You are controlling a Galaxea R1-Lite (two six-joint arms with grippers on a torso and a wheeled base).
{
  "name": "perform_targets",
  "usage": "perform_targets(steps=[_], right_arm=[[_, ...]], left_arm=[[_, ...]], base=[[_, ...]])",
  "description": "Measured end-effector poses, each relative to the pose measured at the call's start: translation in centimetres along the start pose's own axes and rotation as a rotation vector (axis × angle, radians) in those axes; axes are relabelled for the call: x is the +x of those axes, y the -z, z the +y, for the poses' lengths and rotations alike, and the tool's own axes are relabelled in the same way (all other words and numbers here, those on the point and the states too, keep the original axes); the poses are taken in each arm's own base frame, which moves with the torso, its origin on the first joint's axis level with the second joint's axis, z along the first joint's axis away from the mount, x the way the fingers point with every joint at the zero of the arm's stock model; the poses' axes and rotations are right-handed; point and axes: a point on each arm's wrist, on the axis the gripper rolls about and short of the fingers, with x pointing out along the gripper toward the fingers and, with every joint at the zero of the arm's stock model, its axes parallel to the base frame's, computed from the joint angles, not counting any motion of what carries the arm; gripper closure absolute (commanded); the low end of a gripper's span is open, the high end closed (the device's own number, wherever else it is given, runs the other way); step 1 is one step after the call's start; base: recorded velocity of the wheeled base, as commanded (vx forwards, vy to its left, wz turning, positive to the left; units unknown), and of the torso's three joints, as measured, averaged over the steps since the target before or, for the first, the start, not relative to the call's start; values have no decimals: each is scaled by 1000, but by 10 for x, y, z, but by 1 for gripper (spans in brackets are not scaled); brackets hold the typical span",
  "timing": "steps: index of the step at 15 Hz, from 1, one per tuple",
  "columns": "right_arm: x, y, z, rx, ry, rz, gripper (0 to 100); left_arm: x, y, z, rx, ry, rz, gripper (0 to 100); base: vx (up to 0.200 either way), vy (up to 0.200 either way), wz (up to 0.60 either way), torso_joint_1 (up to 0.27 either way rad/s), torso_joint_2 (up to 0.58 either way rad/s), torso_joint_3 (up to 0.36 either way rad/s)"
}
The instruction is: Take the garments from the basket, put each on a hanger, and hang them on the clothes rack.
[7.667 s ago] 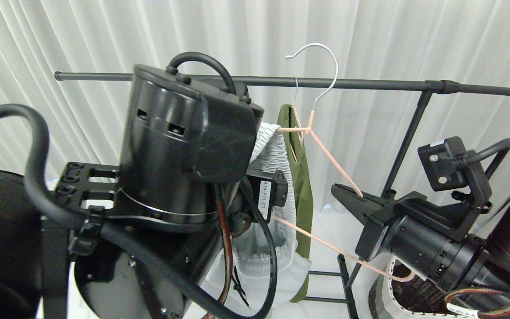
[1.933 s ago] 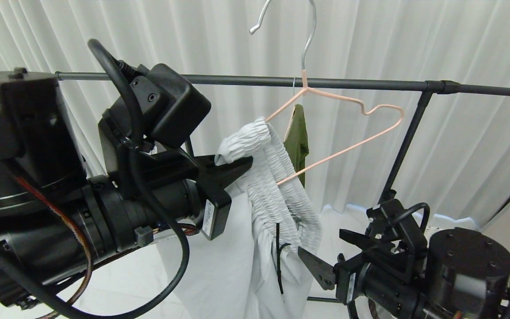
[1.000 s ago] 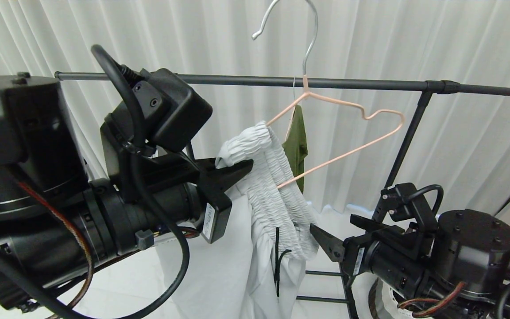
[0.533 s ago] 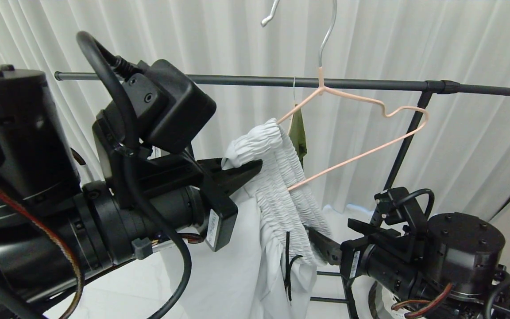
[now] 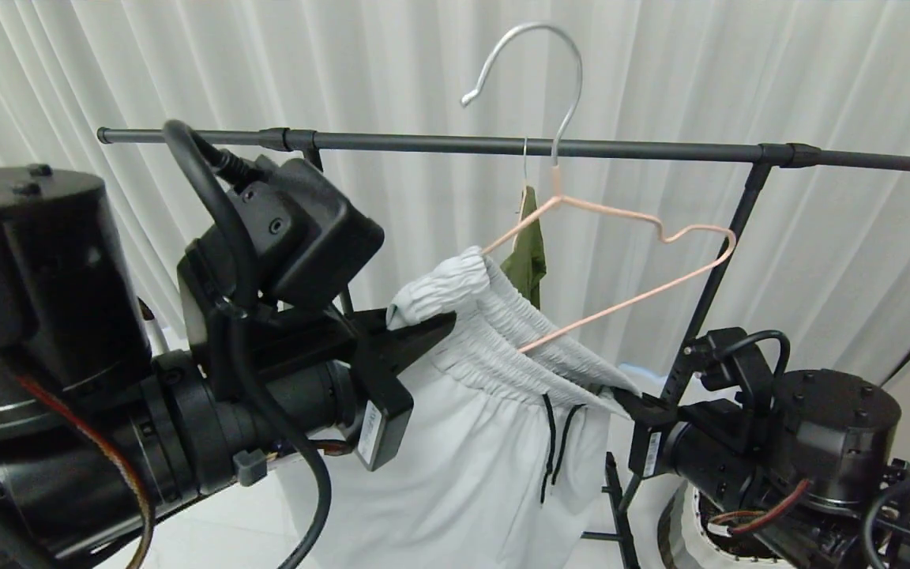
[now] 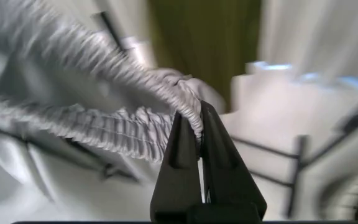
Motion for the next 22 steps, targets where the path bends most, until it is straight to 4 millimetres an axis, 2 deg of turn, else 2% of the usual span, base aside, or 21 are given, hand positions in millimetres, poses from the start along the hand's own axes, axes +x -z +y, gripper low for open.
perform_targets(steps=[3, 5, 10, 16, 22], right_arm=[[8, -10, -32, -39, 122, -27, 100], [9, -14, -42, -45, 162, -37, 100], [6, -12, -51, -108, 193, -20, 100], [2, -9, -60, -167, 221, 1, 100], [-9, -23, -56, -278, 90, -41, 100]], left_arm=[[-9, 22, -6, 8, 17, 65, 100], [-15, 37, -10, 14, 32, 106, 100], [-28, 69, -20, 87, 83, 198, 100], [-36, 96, -27, 143, 121, 295, 100], [-36, 112, -23, 196, 123, 393, 100]], base=[[0, 0, 0, 0, 0, 0], [0, 0, 0, 0, 0, 0], [0, 0, 0, 0, 0, 0], [0, 0, 0, 0, 0, 0], [0, 0, 0, 0, 0, 0]])
